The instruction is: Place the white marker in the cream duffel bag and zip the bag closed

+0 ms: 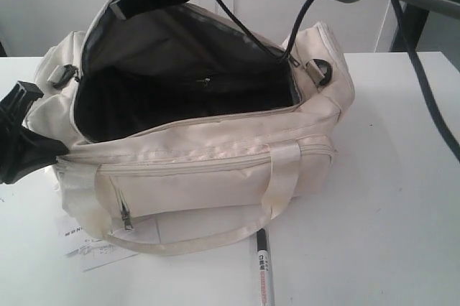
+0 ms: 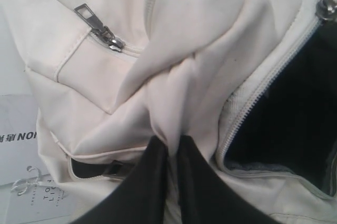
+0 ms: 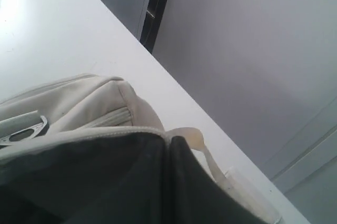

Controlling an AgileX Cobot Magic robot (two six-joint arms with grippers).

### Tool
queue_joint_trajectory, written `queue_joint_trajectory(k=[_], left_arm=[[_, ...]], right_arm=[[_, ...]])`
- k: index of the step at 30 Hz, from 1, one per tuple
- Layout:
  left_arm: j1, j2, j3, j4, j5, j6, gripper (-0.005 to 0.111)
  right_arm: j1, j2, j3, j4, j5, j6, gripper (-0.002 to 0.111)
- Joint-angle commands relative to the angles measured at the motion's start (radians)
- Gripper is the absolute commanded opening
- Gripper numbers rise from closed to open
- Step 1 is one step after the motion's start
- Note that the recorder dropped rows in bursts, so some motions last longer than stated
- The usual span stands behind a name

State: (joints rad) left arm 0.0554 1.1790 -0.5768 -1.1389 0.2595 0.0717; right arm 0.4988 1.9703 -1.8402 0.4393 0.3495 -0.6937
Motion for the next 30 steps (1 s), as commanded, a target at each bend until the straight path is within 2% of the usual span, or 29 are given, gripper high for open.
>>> queue_joint_trajectory(k=[1, 30], left_arm=[[0.003, -0.003, 0.007, -0.005, -0.002, -0.001, 0.000], [0.003, -0.003, 0.007, -0.005, 0.006, -0.021, 0.001]], right_arm=[[-0.012, -0.019, -0.002, -0.010, -0.109, 0.056, 0.000], [-0.012, -0.063, -0.002, -0.005, -0.005, 0.069, 0.000]])
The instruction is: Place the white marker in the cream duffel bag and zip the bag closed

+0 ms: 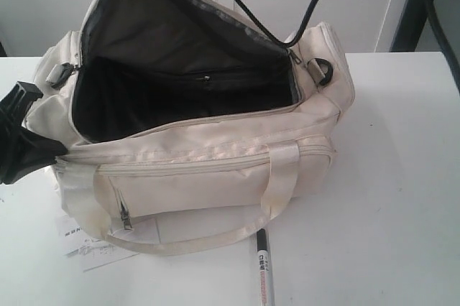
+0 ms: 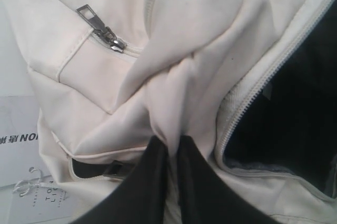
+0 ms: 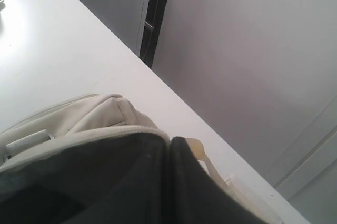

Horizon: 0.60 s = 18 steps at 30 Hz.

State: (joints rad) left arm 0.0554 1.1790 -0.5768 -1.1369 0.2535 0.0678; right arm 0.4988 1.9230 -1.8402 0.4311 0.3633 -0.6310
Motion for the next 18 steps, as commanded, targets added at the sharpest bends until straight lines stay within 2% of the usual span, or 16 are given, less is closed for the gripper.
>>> queue_joint_trajectory(k=[1, 4, 9, 12, 14, 18], left_arm=[[0.003, -0.003, 0.007, -0.007, 0.016, -0.019, 0.004], [0.003, -0.003, 0.007, -0.007, 0.010, -0.019, 0.020], [0.003, -0.003, 0.007, -0.007, 0.010, -0.019, 0.058], [0.003, -0.003, 0.006, -0.007, 0.028, -0.019, 0.076], [0.003, -0.003, 0.006, -0.007, 0.037, -0.019, 0.083], [0.003, -0.010, 0.006, -0.007, 0.056, -0.019, 0.085]], right_arm=[[-0.012, -0.016, -0.002, 0.003, -0.019, 0.007, 0.000], [-0.012, -0.016, -0.002, 0.003, -0.019, 0.007, 0.000], [-0.012, -0.016, -0.002, 0.003, -0.019, 0.007, 0.000], [-0.012, -0.016, -0.002, 0.005, -0.019, 0.007, 0.000], [-0.012, -0.016, -0.002, 0.005, -0.019, 0.007, 0.000], [-0.012, -0.016, -0.002, 0.009, -0.019, 0.007, 0.000]])
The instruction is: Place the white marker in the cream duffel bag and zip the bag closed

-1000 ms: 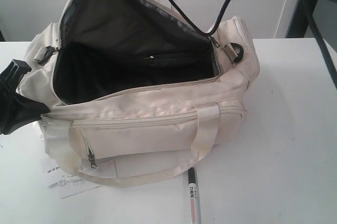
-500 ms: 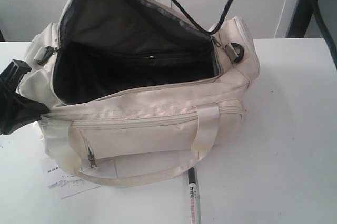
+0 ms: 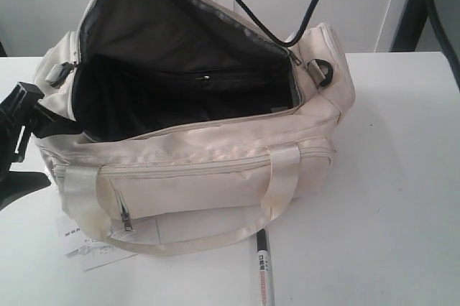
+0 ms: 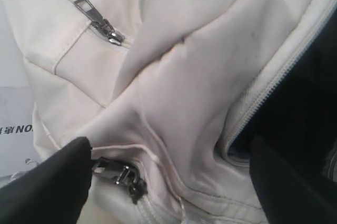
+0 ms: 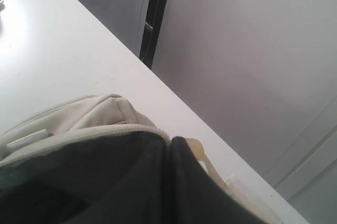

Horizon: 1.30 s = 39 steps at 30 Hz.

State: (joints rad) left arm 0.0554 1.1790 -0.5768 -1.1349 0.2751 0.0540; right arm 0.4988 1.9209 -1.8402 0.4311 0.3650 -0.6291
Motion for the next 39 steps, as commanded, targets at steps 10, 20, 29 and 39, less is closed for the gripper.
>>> queue_joint_trajectory(k=[10, 20, 29, 39], left_arm=[[0.003, -0.125, 0.006, 0.063, -0.111, 0.167, 0.085], [0.001, -0.251, 0.006, 0.310, -0.149, 0.372, 0.083], [-0.102, -0.313, 0.006, 0.326, -0.017, 0.562, 0.041], [-0.222, -0.323, 0.006, 0.221, 0.070, 0.753, 0.000]], right_arm=[[-0.012, -0.014, -0.002, 0.009, -0.021, 0.005, 0.000], [-0.012, -0.014, -0.002, 0.013, -0.021, 0.005, 0.000], [-0.012, -0.014, -0.002, 0.013, -0.021, 0.005, 0.000], [-0.012, -0.014, -0.002, 0.013, -0.021, 0.005, 0.000]])
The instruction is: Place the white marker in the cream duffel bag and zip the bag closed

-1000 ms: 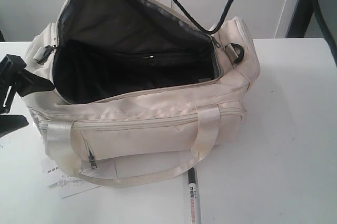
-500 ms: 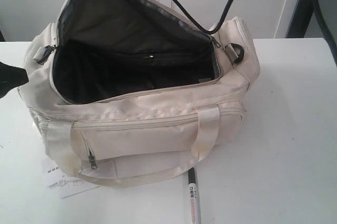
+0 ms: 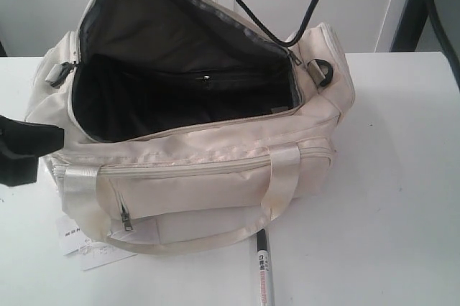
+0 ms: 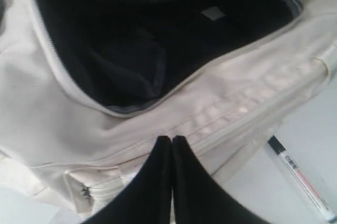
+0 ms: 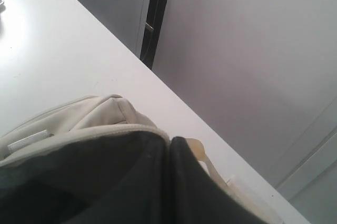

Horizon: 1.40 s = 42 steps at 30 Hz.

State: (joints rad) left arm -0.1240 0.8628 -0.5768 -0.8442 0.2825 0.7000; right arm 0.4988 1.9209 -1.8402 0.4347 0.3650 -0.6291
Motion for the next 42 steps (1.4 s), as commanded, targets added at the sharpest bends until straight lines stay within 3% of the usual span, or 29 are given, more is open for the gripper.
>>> queue_joint_trajectory(k=[1, 4, 13, 23, 26, 30, 35, 39, 42], left_arm=[[-0.060, -0.007, 0.006, -0.107, 0.086, 0.142, 0.000], [-0.101, 0.002, 0.006, -0.181, 0.125, 0.212, 0.000], [-0.224, 0.103, 0.004, -0.222, 0.156, 0.220, 0.000], [-0.401, 0.322, -0.131, -0.189, 0.154, 0.200, 0.000], [-0.455, 0.438, -0.198, -0.023, 0.151, 0.018, 0.000], [-0.535, 0.525, -0.280, 0.112, 0.158, -0.109, 0.000], [-0.653, 0.684, -0.424, 0.450, 0.191, -0.490, 0.000], [-0.718, 0.777, -0.519, 0.508, 0.195, -0.547, 0.000], [-0.726, 0.818, -0.567, 0.510, 0.211, -0.567, 0.000]], right_arm=[[-0.012, -0.014, -0.002, 0.009, -0.021, 0.005, 0.000], [-0.012, -0.014, -0.002, 0.009, -0.021, 0.005, 0.000], [-0.012, -0.014, -0.002, 0.009, -0.021, 0.005, 0.000], [-0.012, -0.014, -0.002, 0.009, -0.021, 0.005, 0.000], [-0.012, -0.014, -0.002, 0.009, -0.021, 0.005, 0.000], [-0.012, -0.014, -0.002, 0.011, -0.021, 0.005, 0.000], [-0.012, -0.014, -0.002, 0.011, -0.021, 0.027, 0.000], [-0.012, -0.014, -0.002, 0.011, -0.021, 0.027, 0.000], [-0.012, -0.014, -0.002, 0.011, -0.021, 0.027, 0.000]])
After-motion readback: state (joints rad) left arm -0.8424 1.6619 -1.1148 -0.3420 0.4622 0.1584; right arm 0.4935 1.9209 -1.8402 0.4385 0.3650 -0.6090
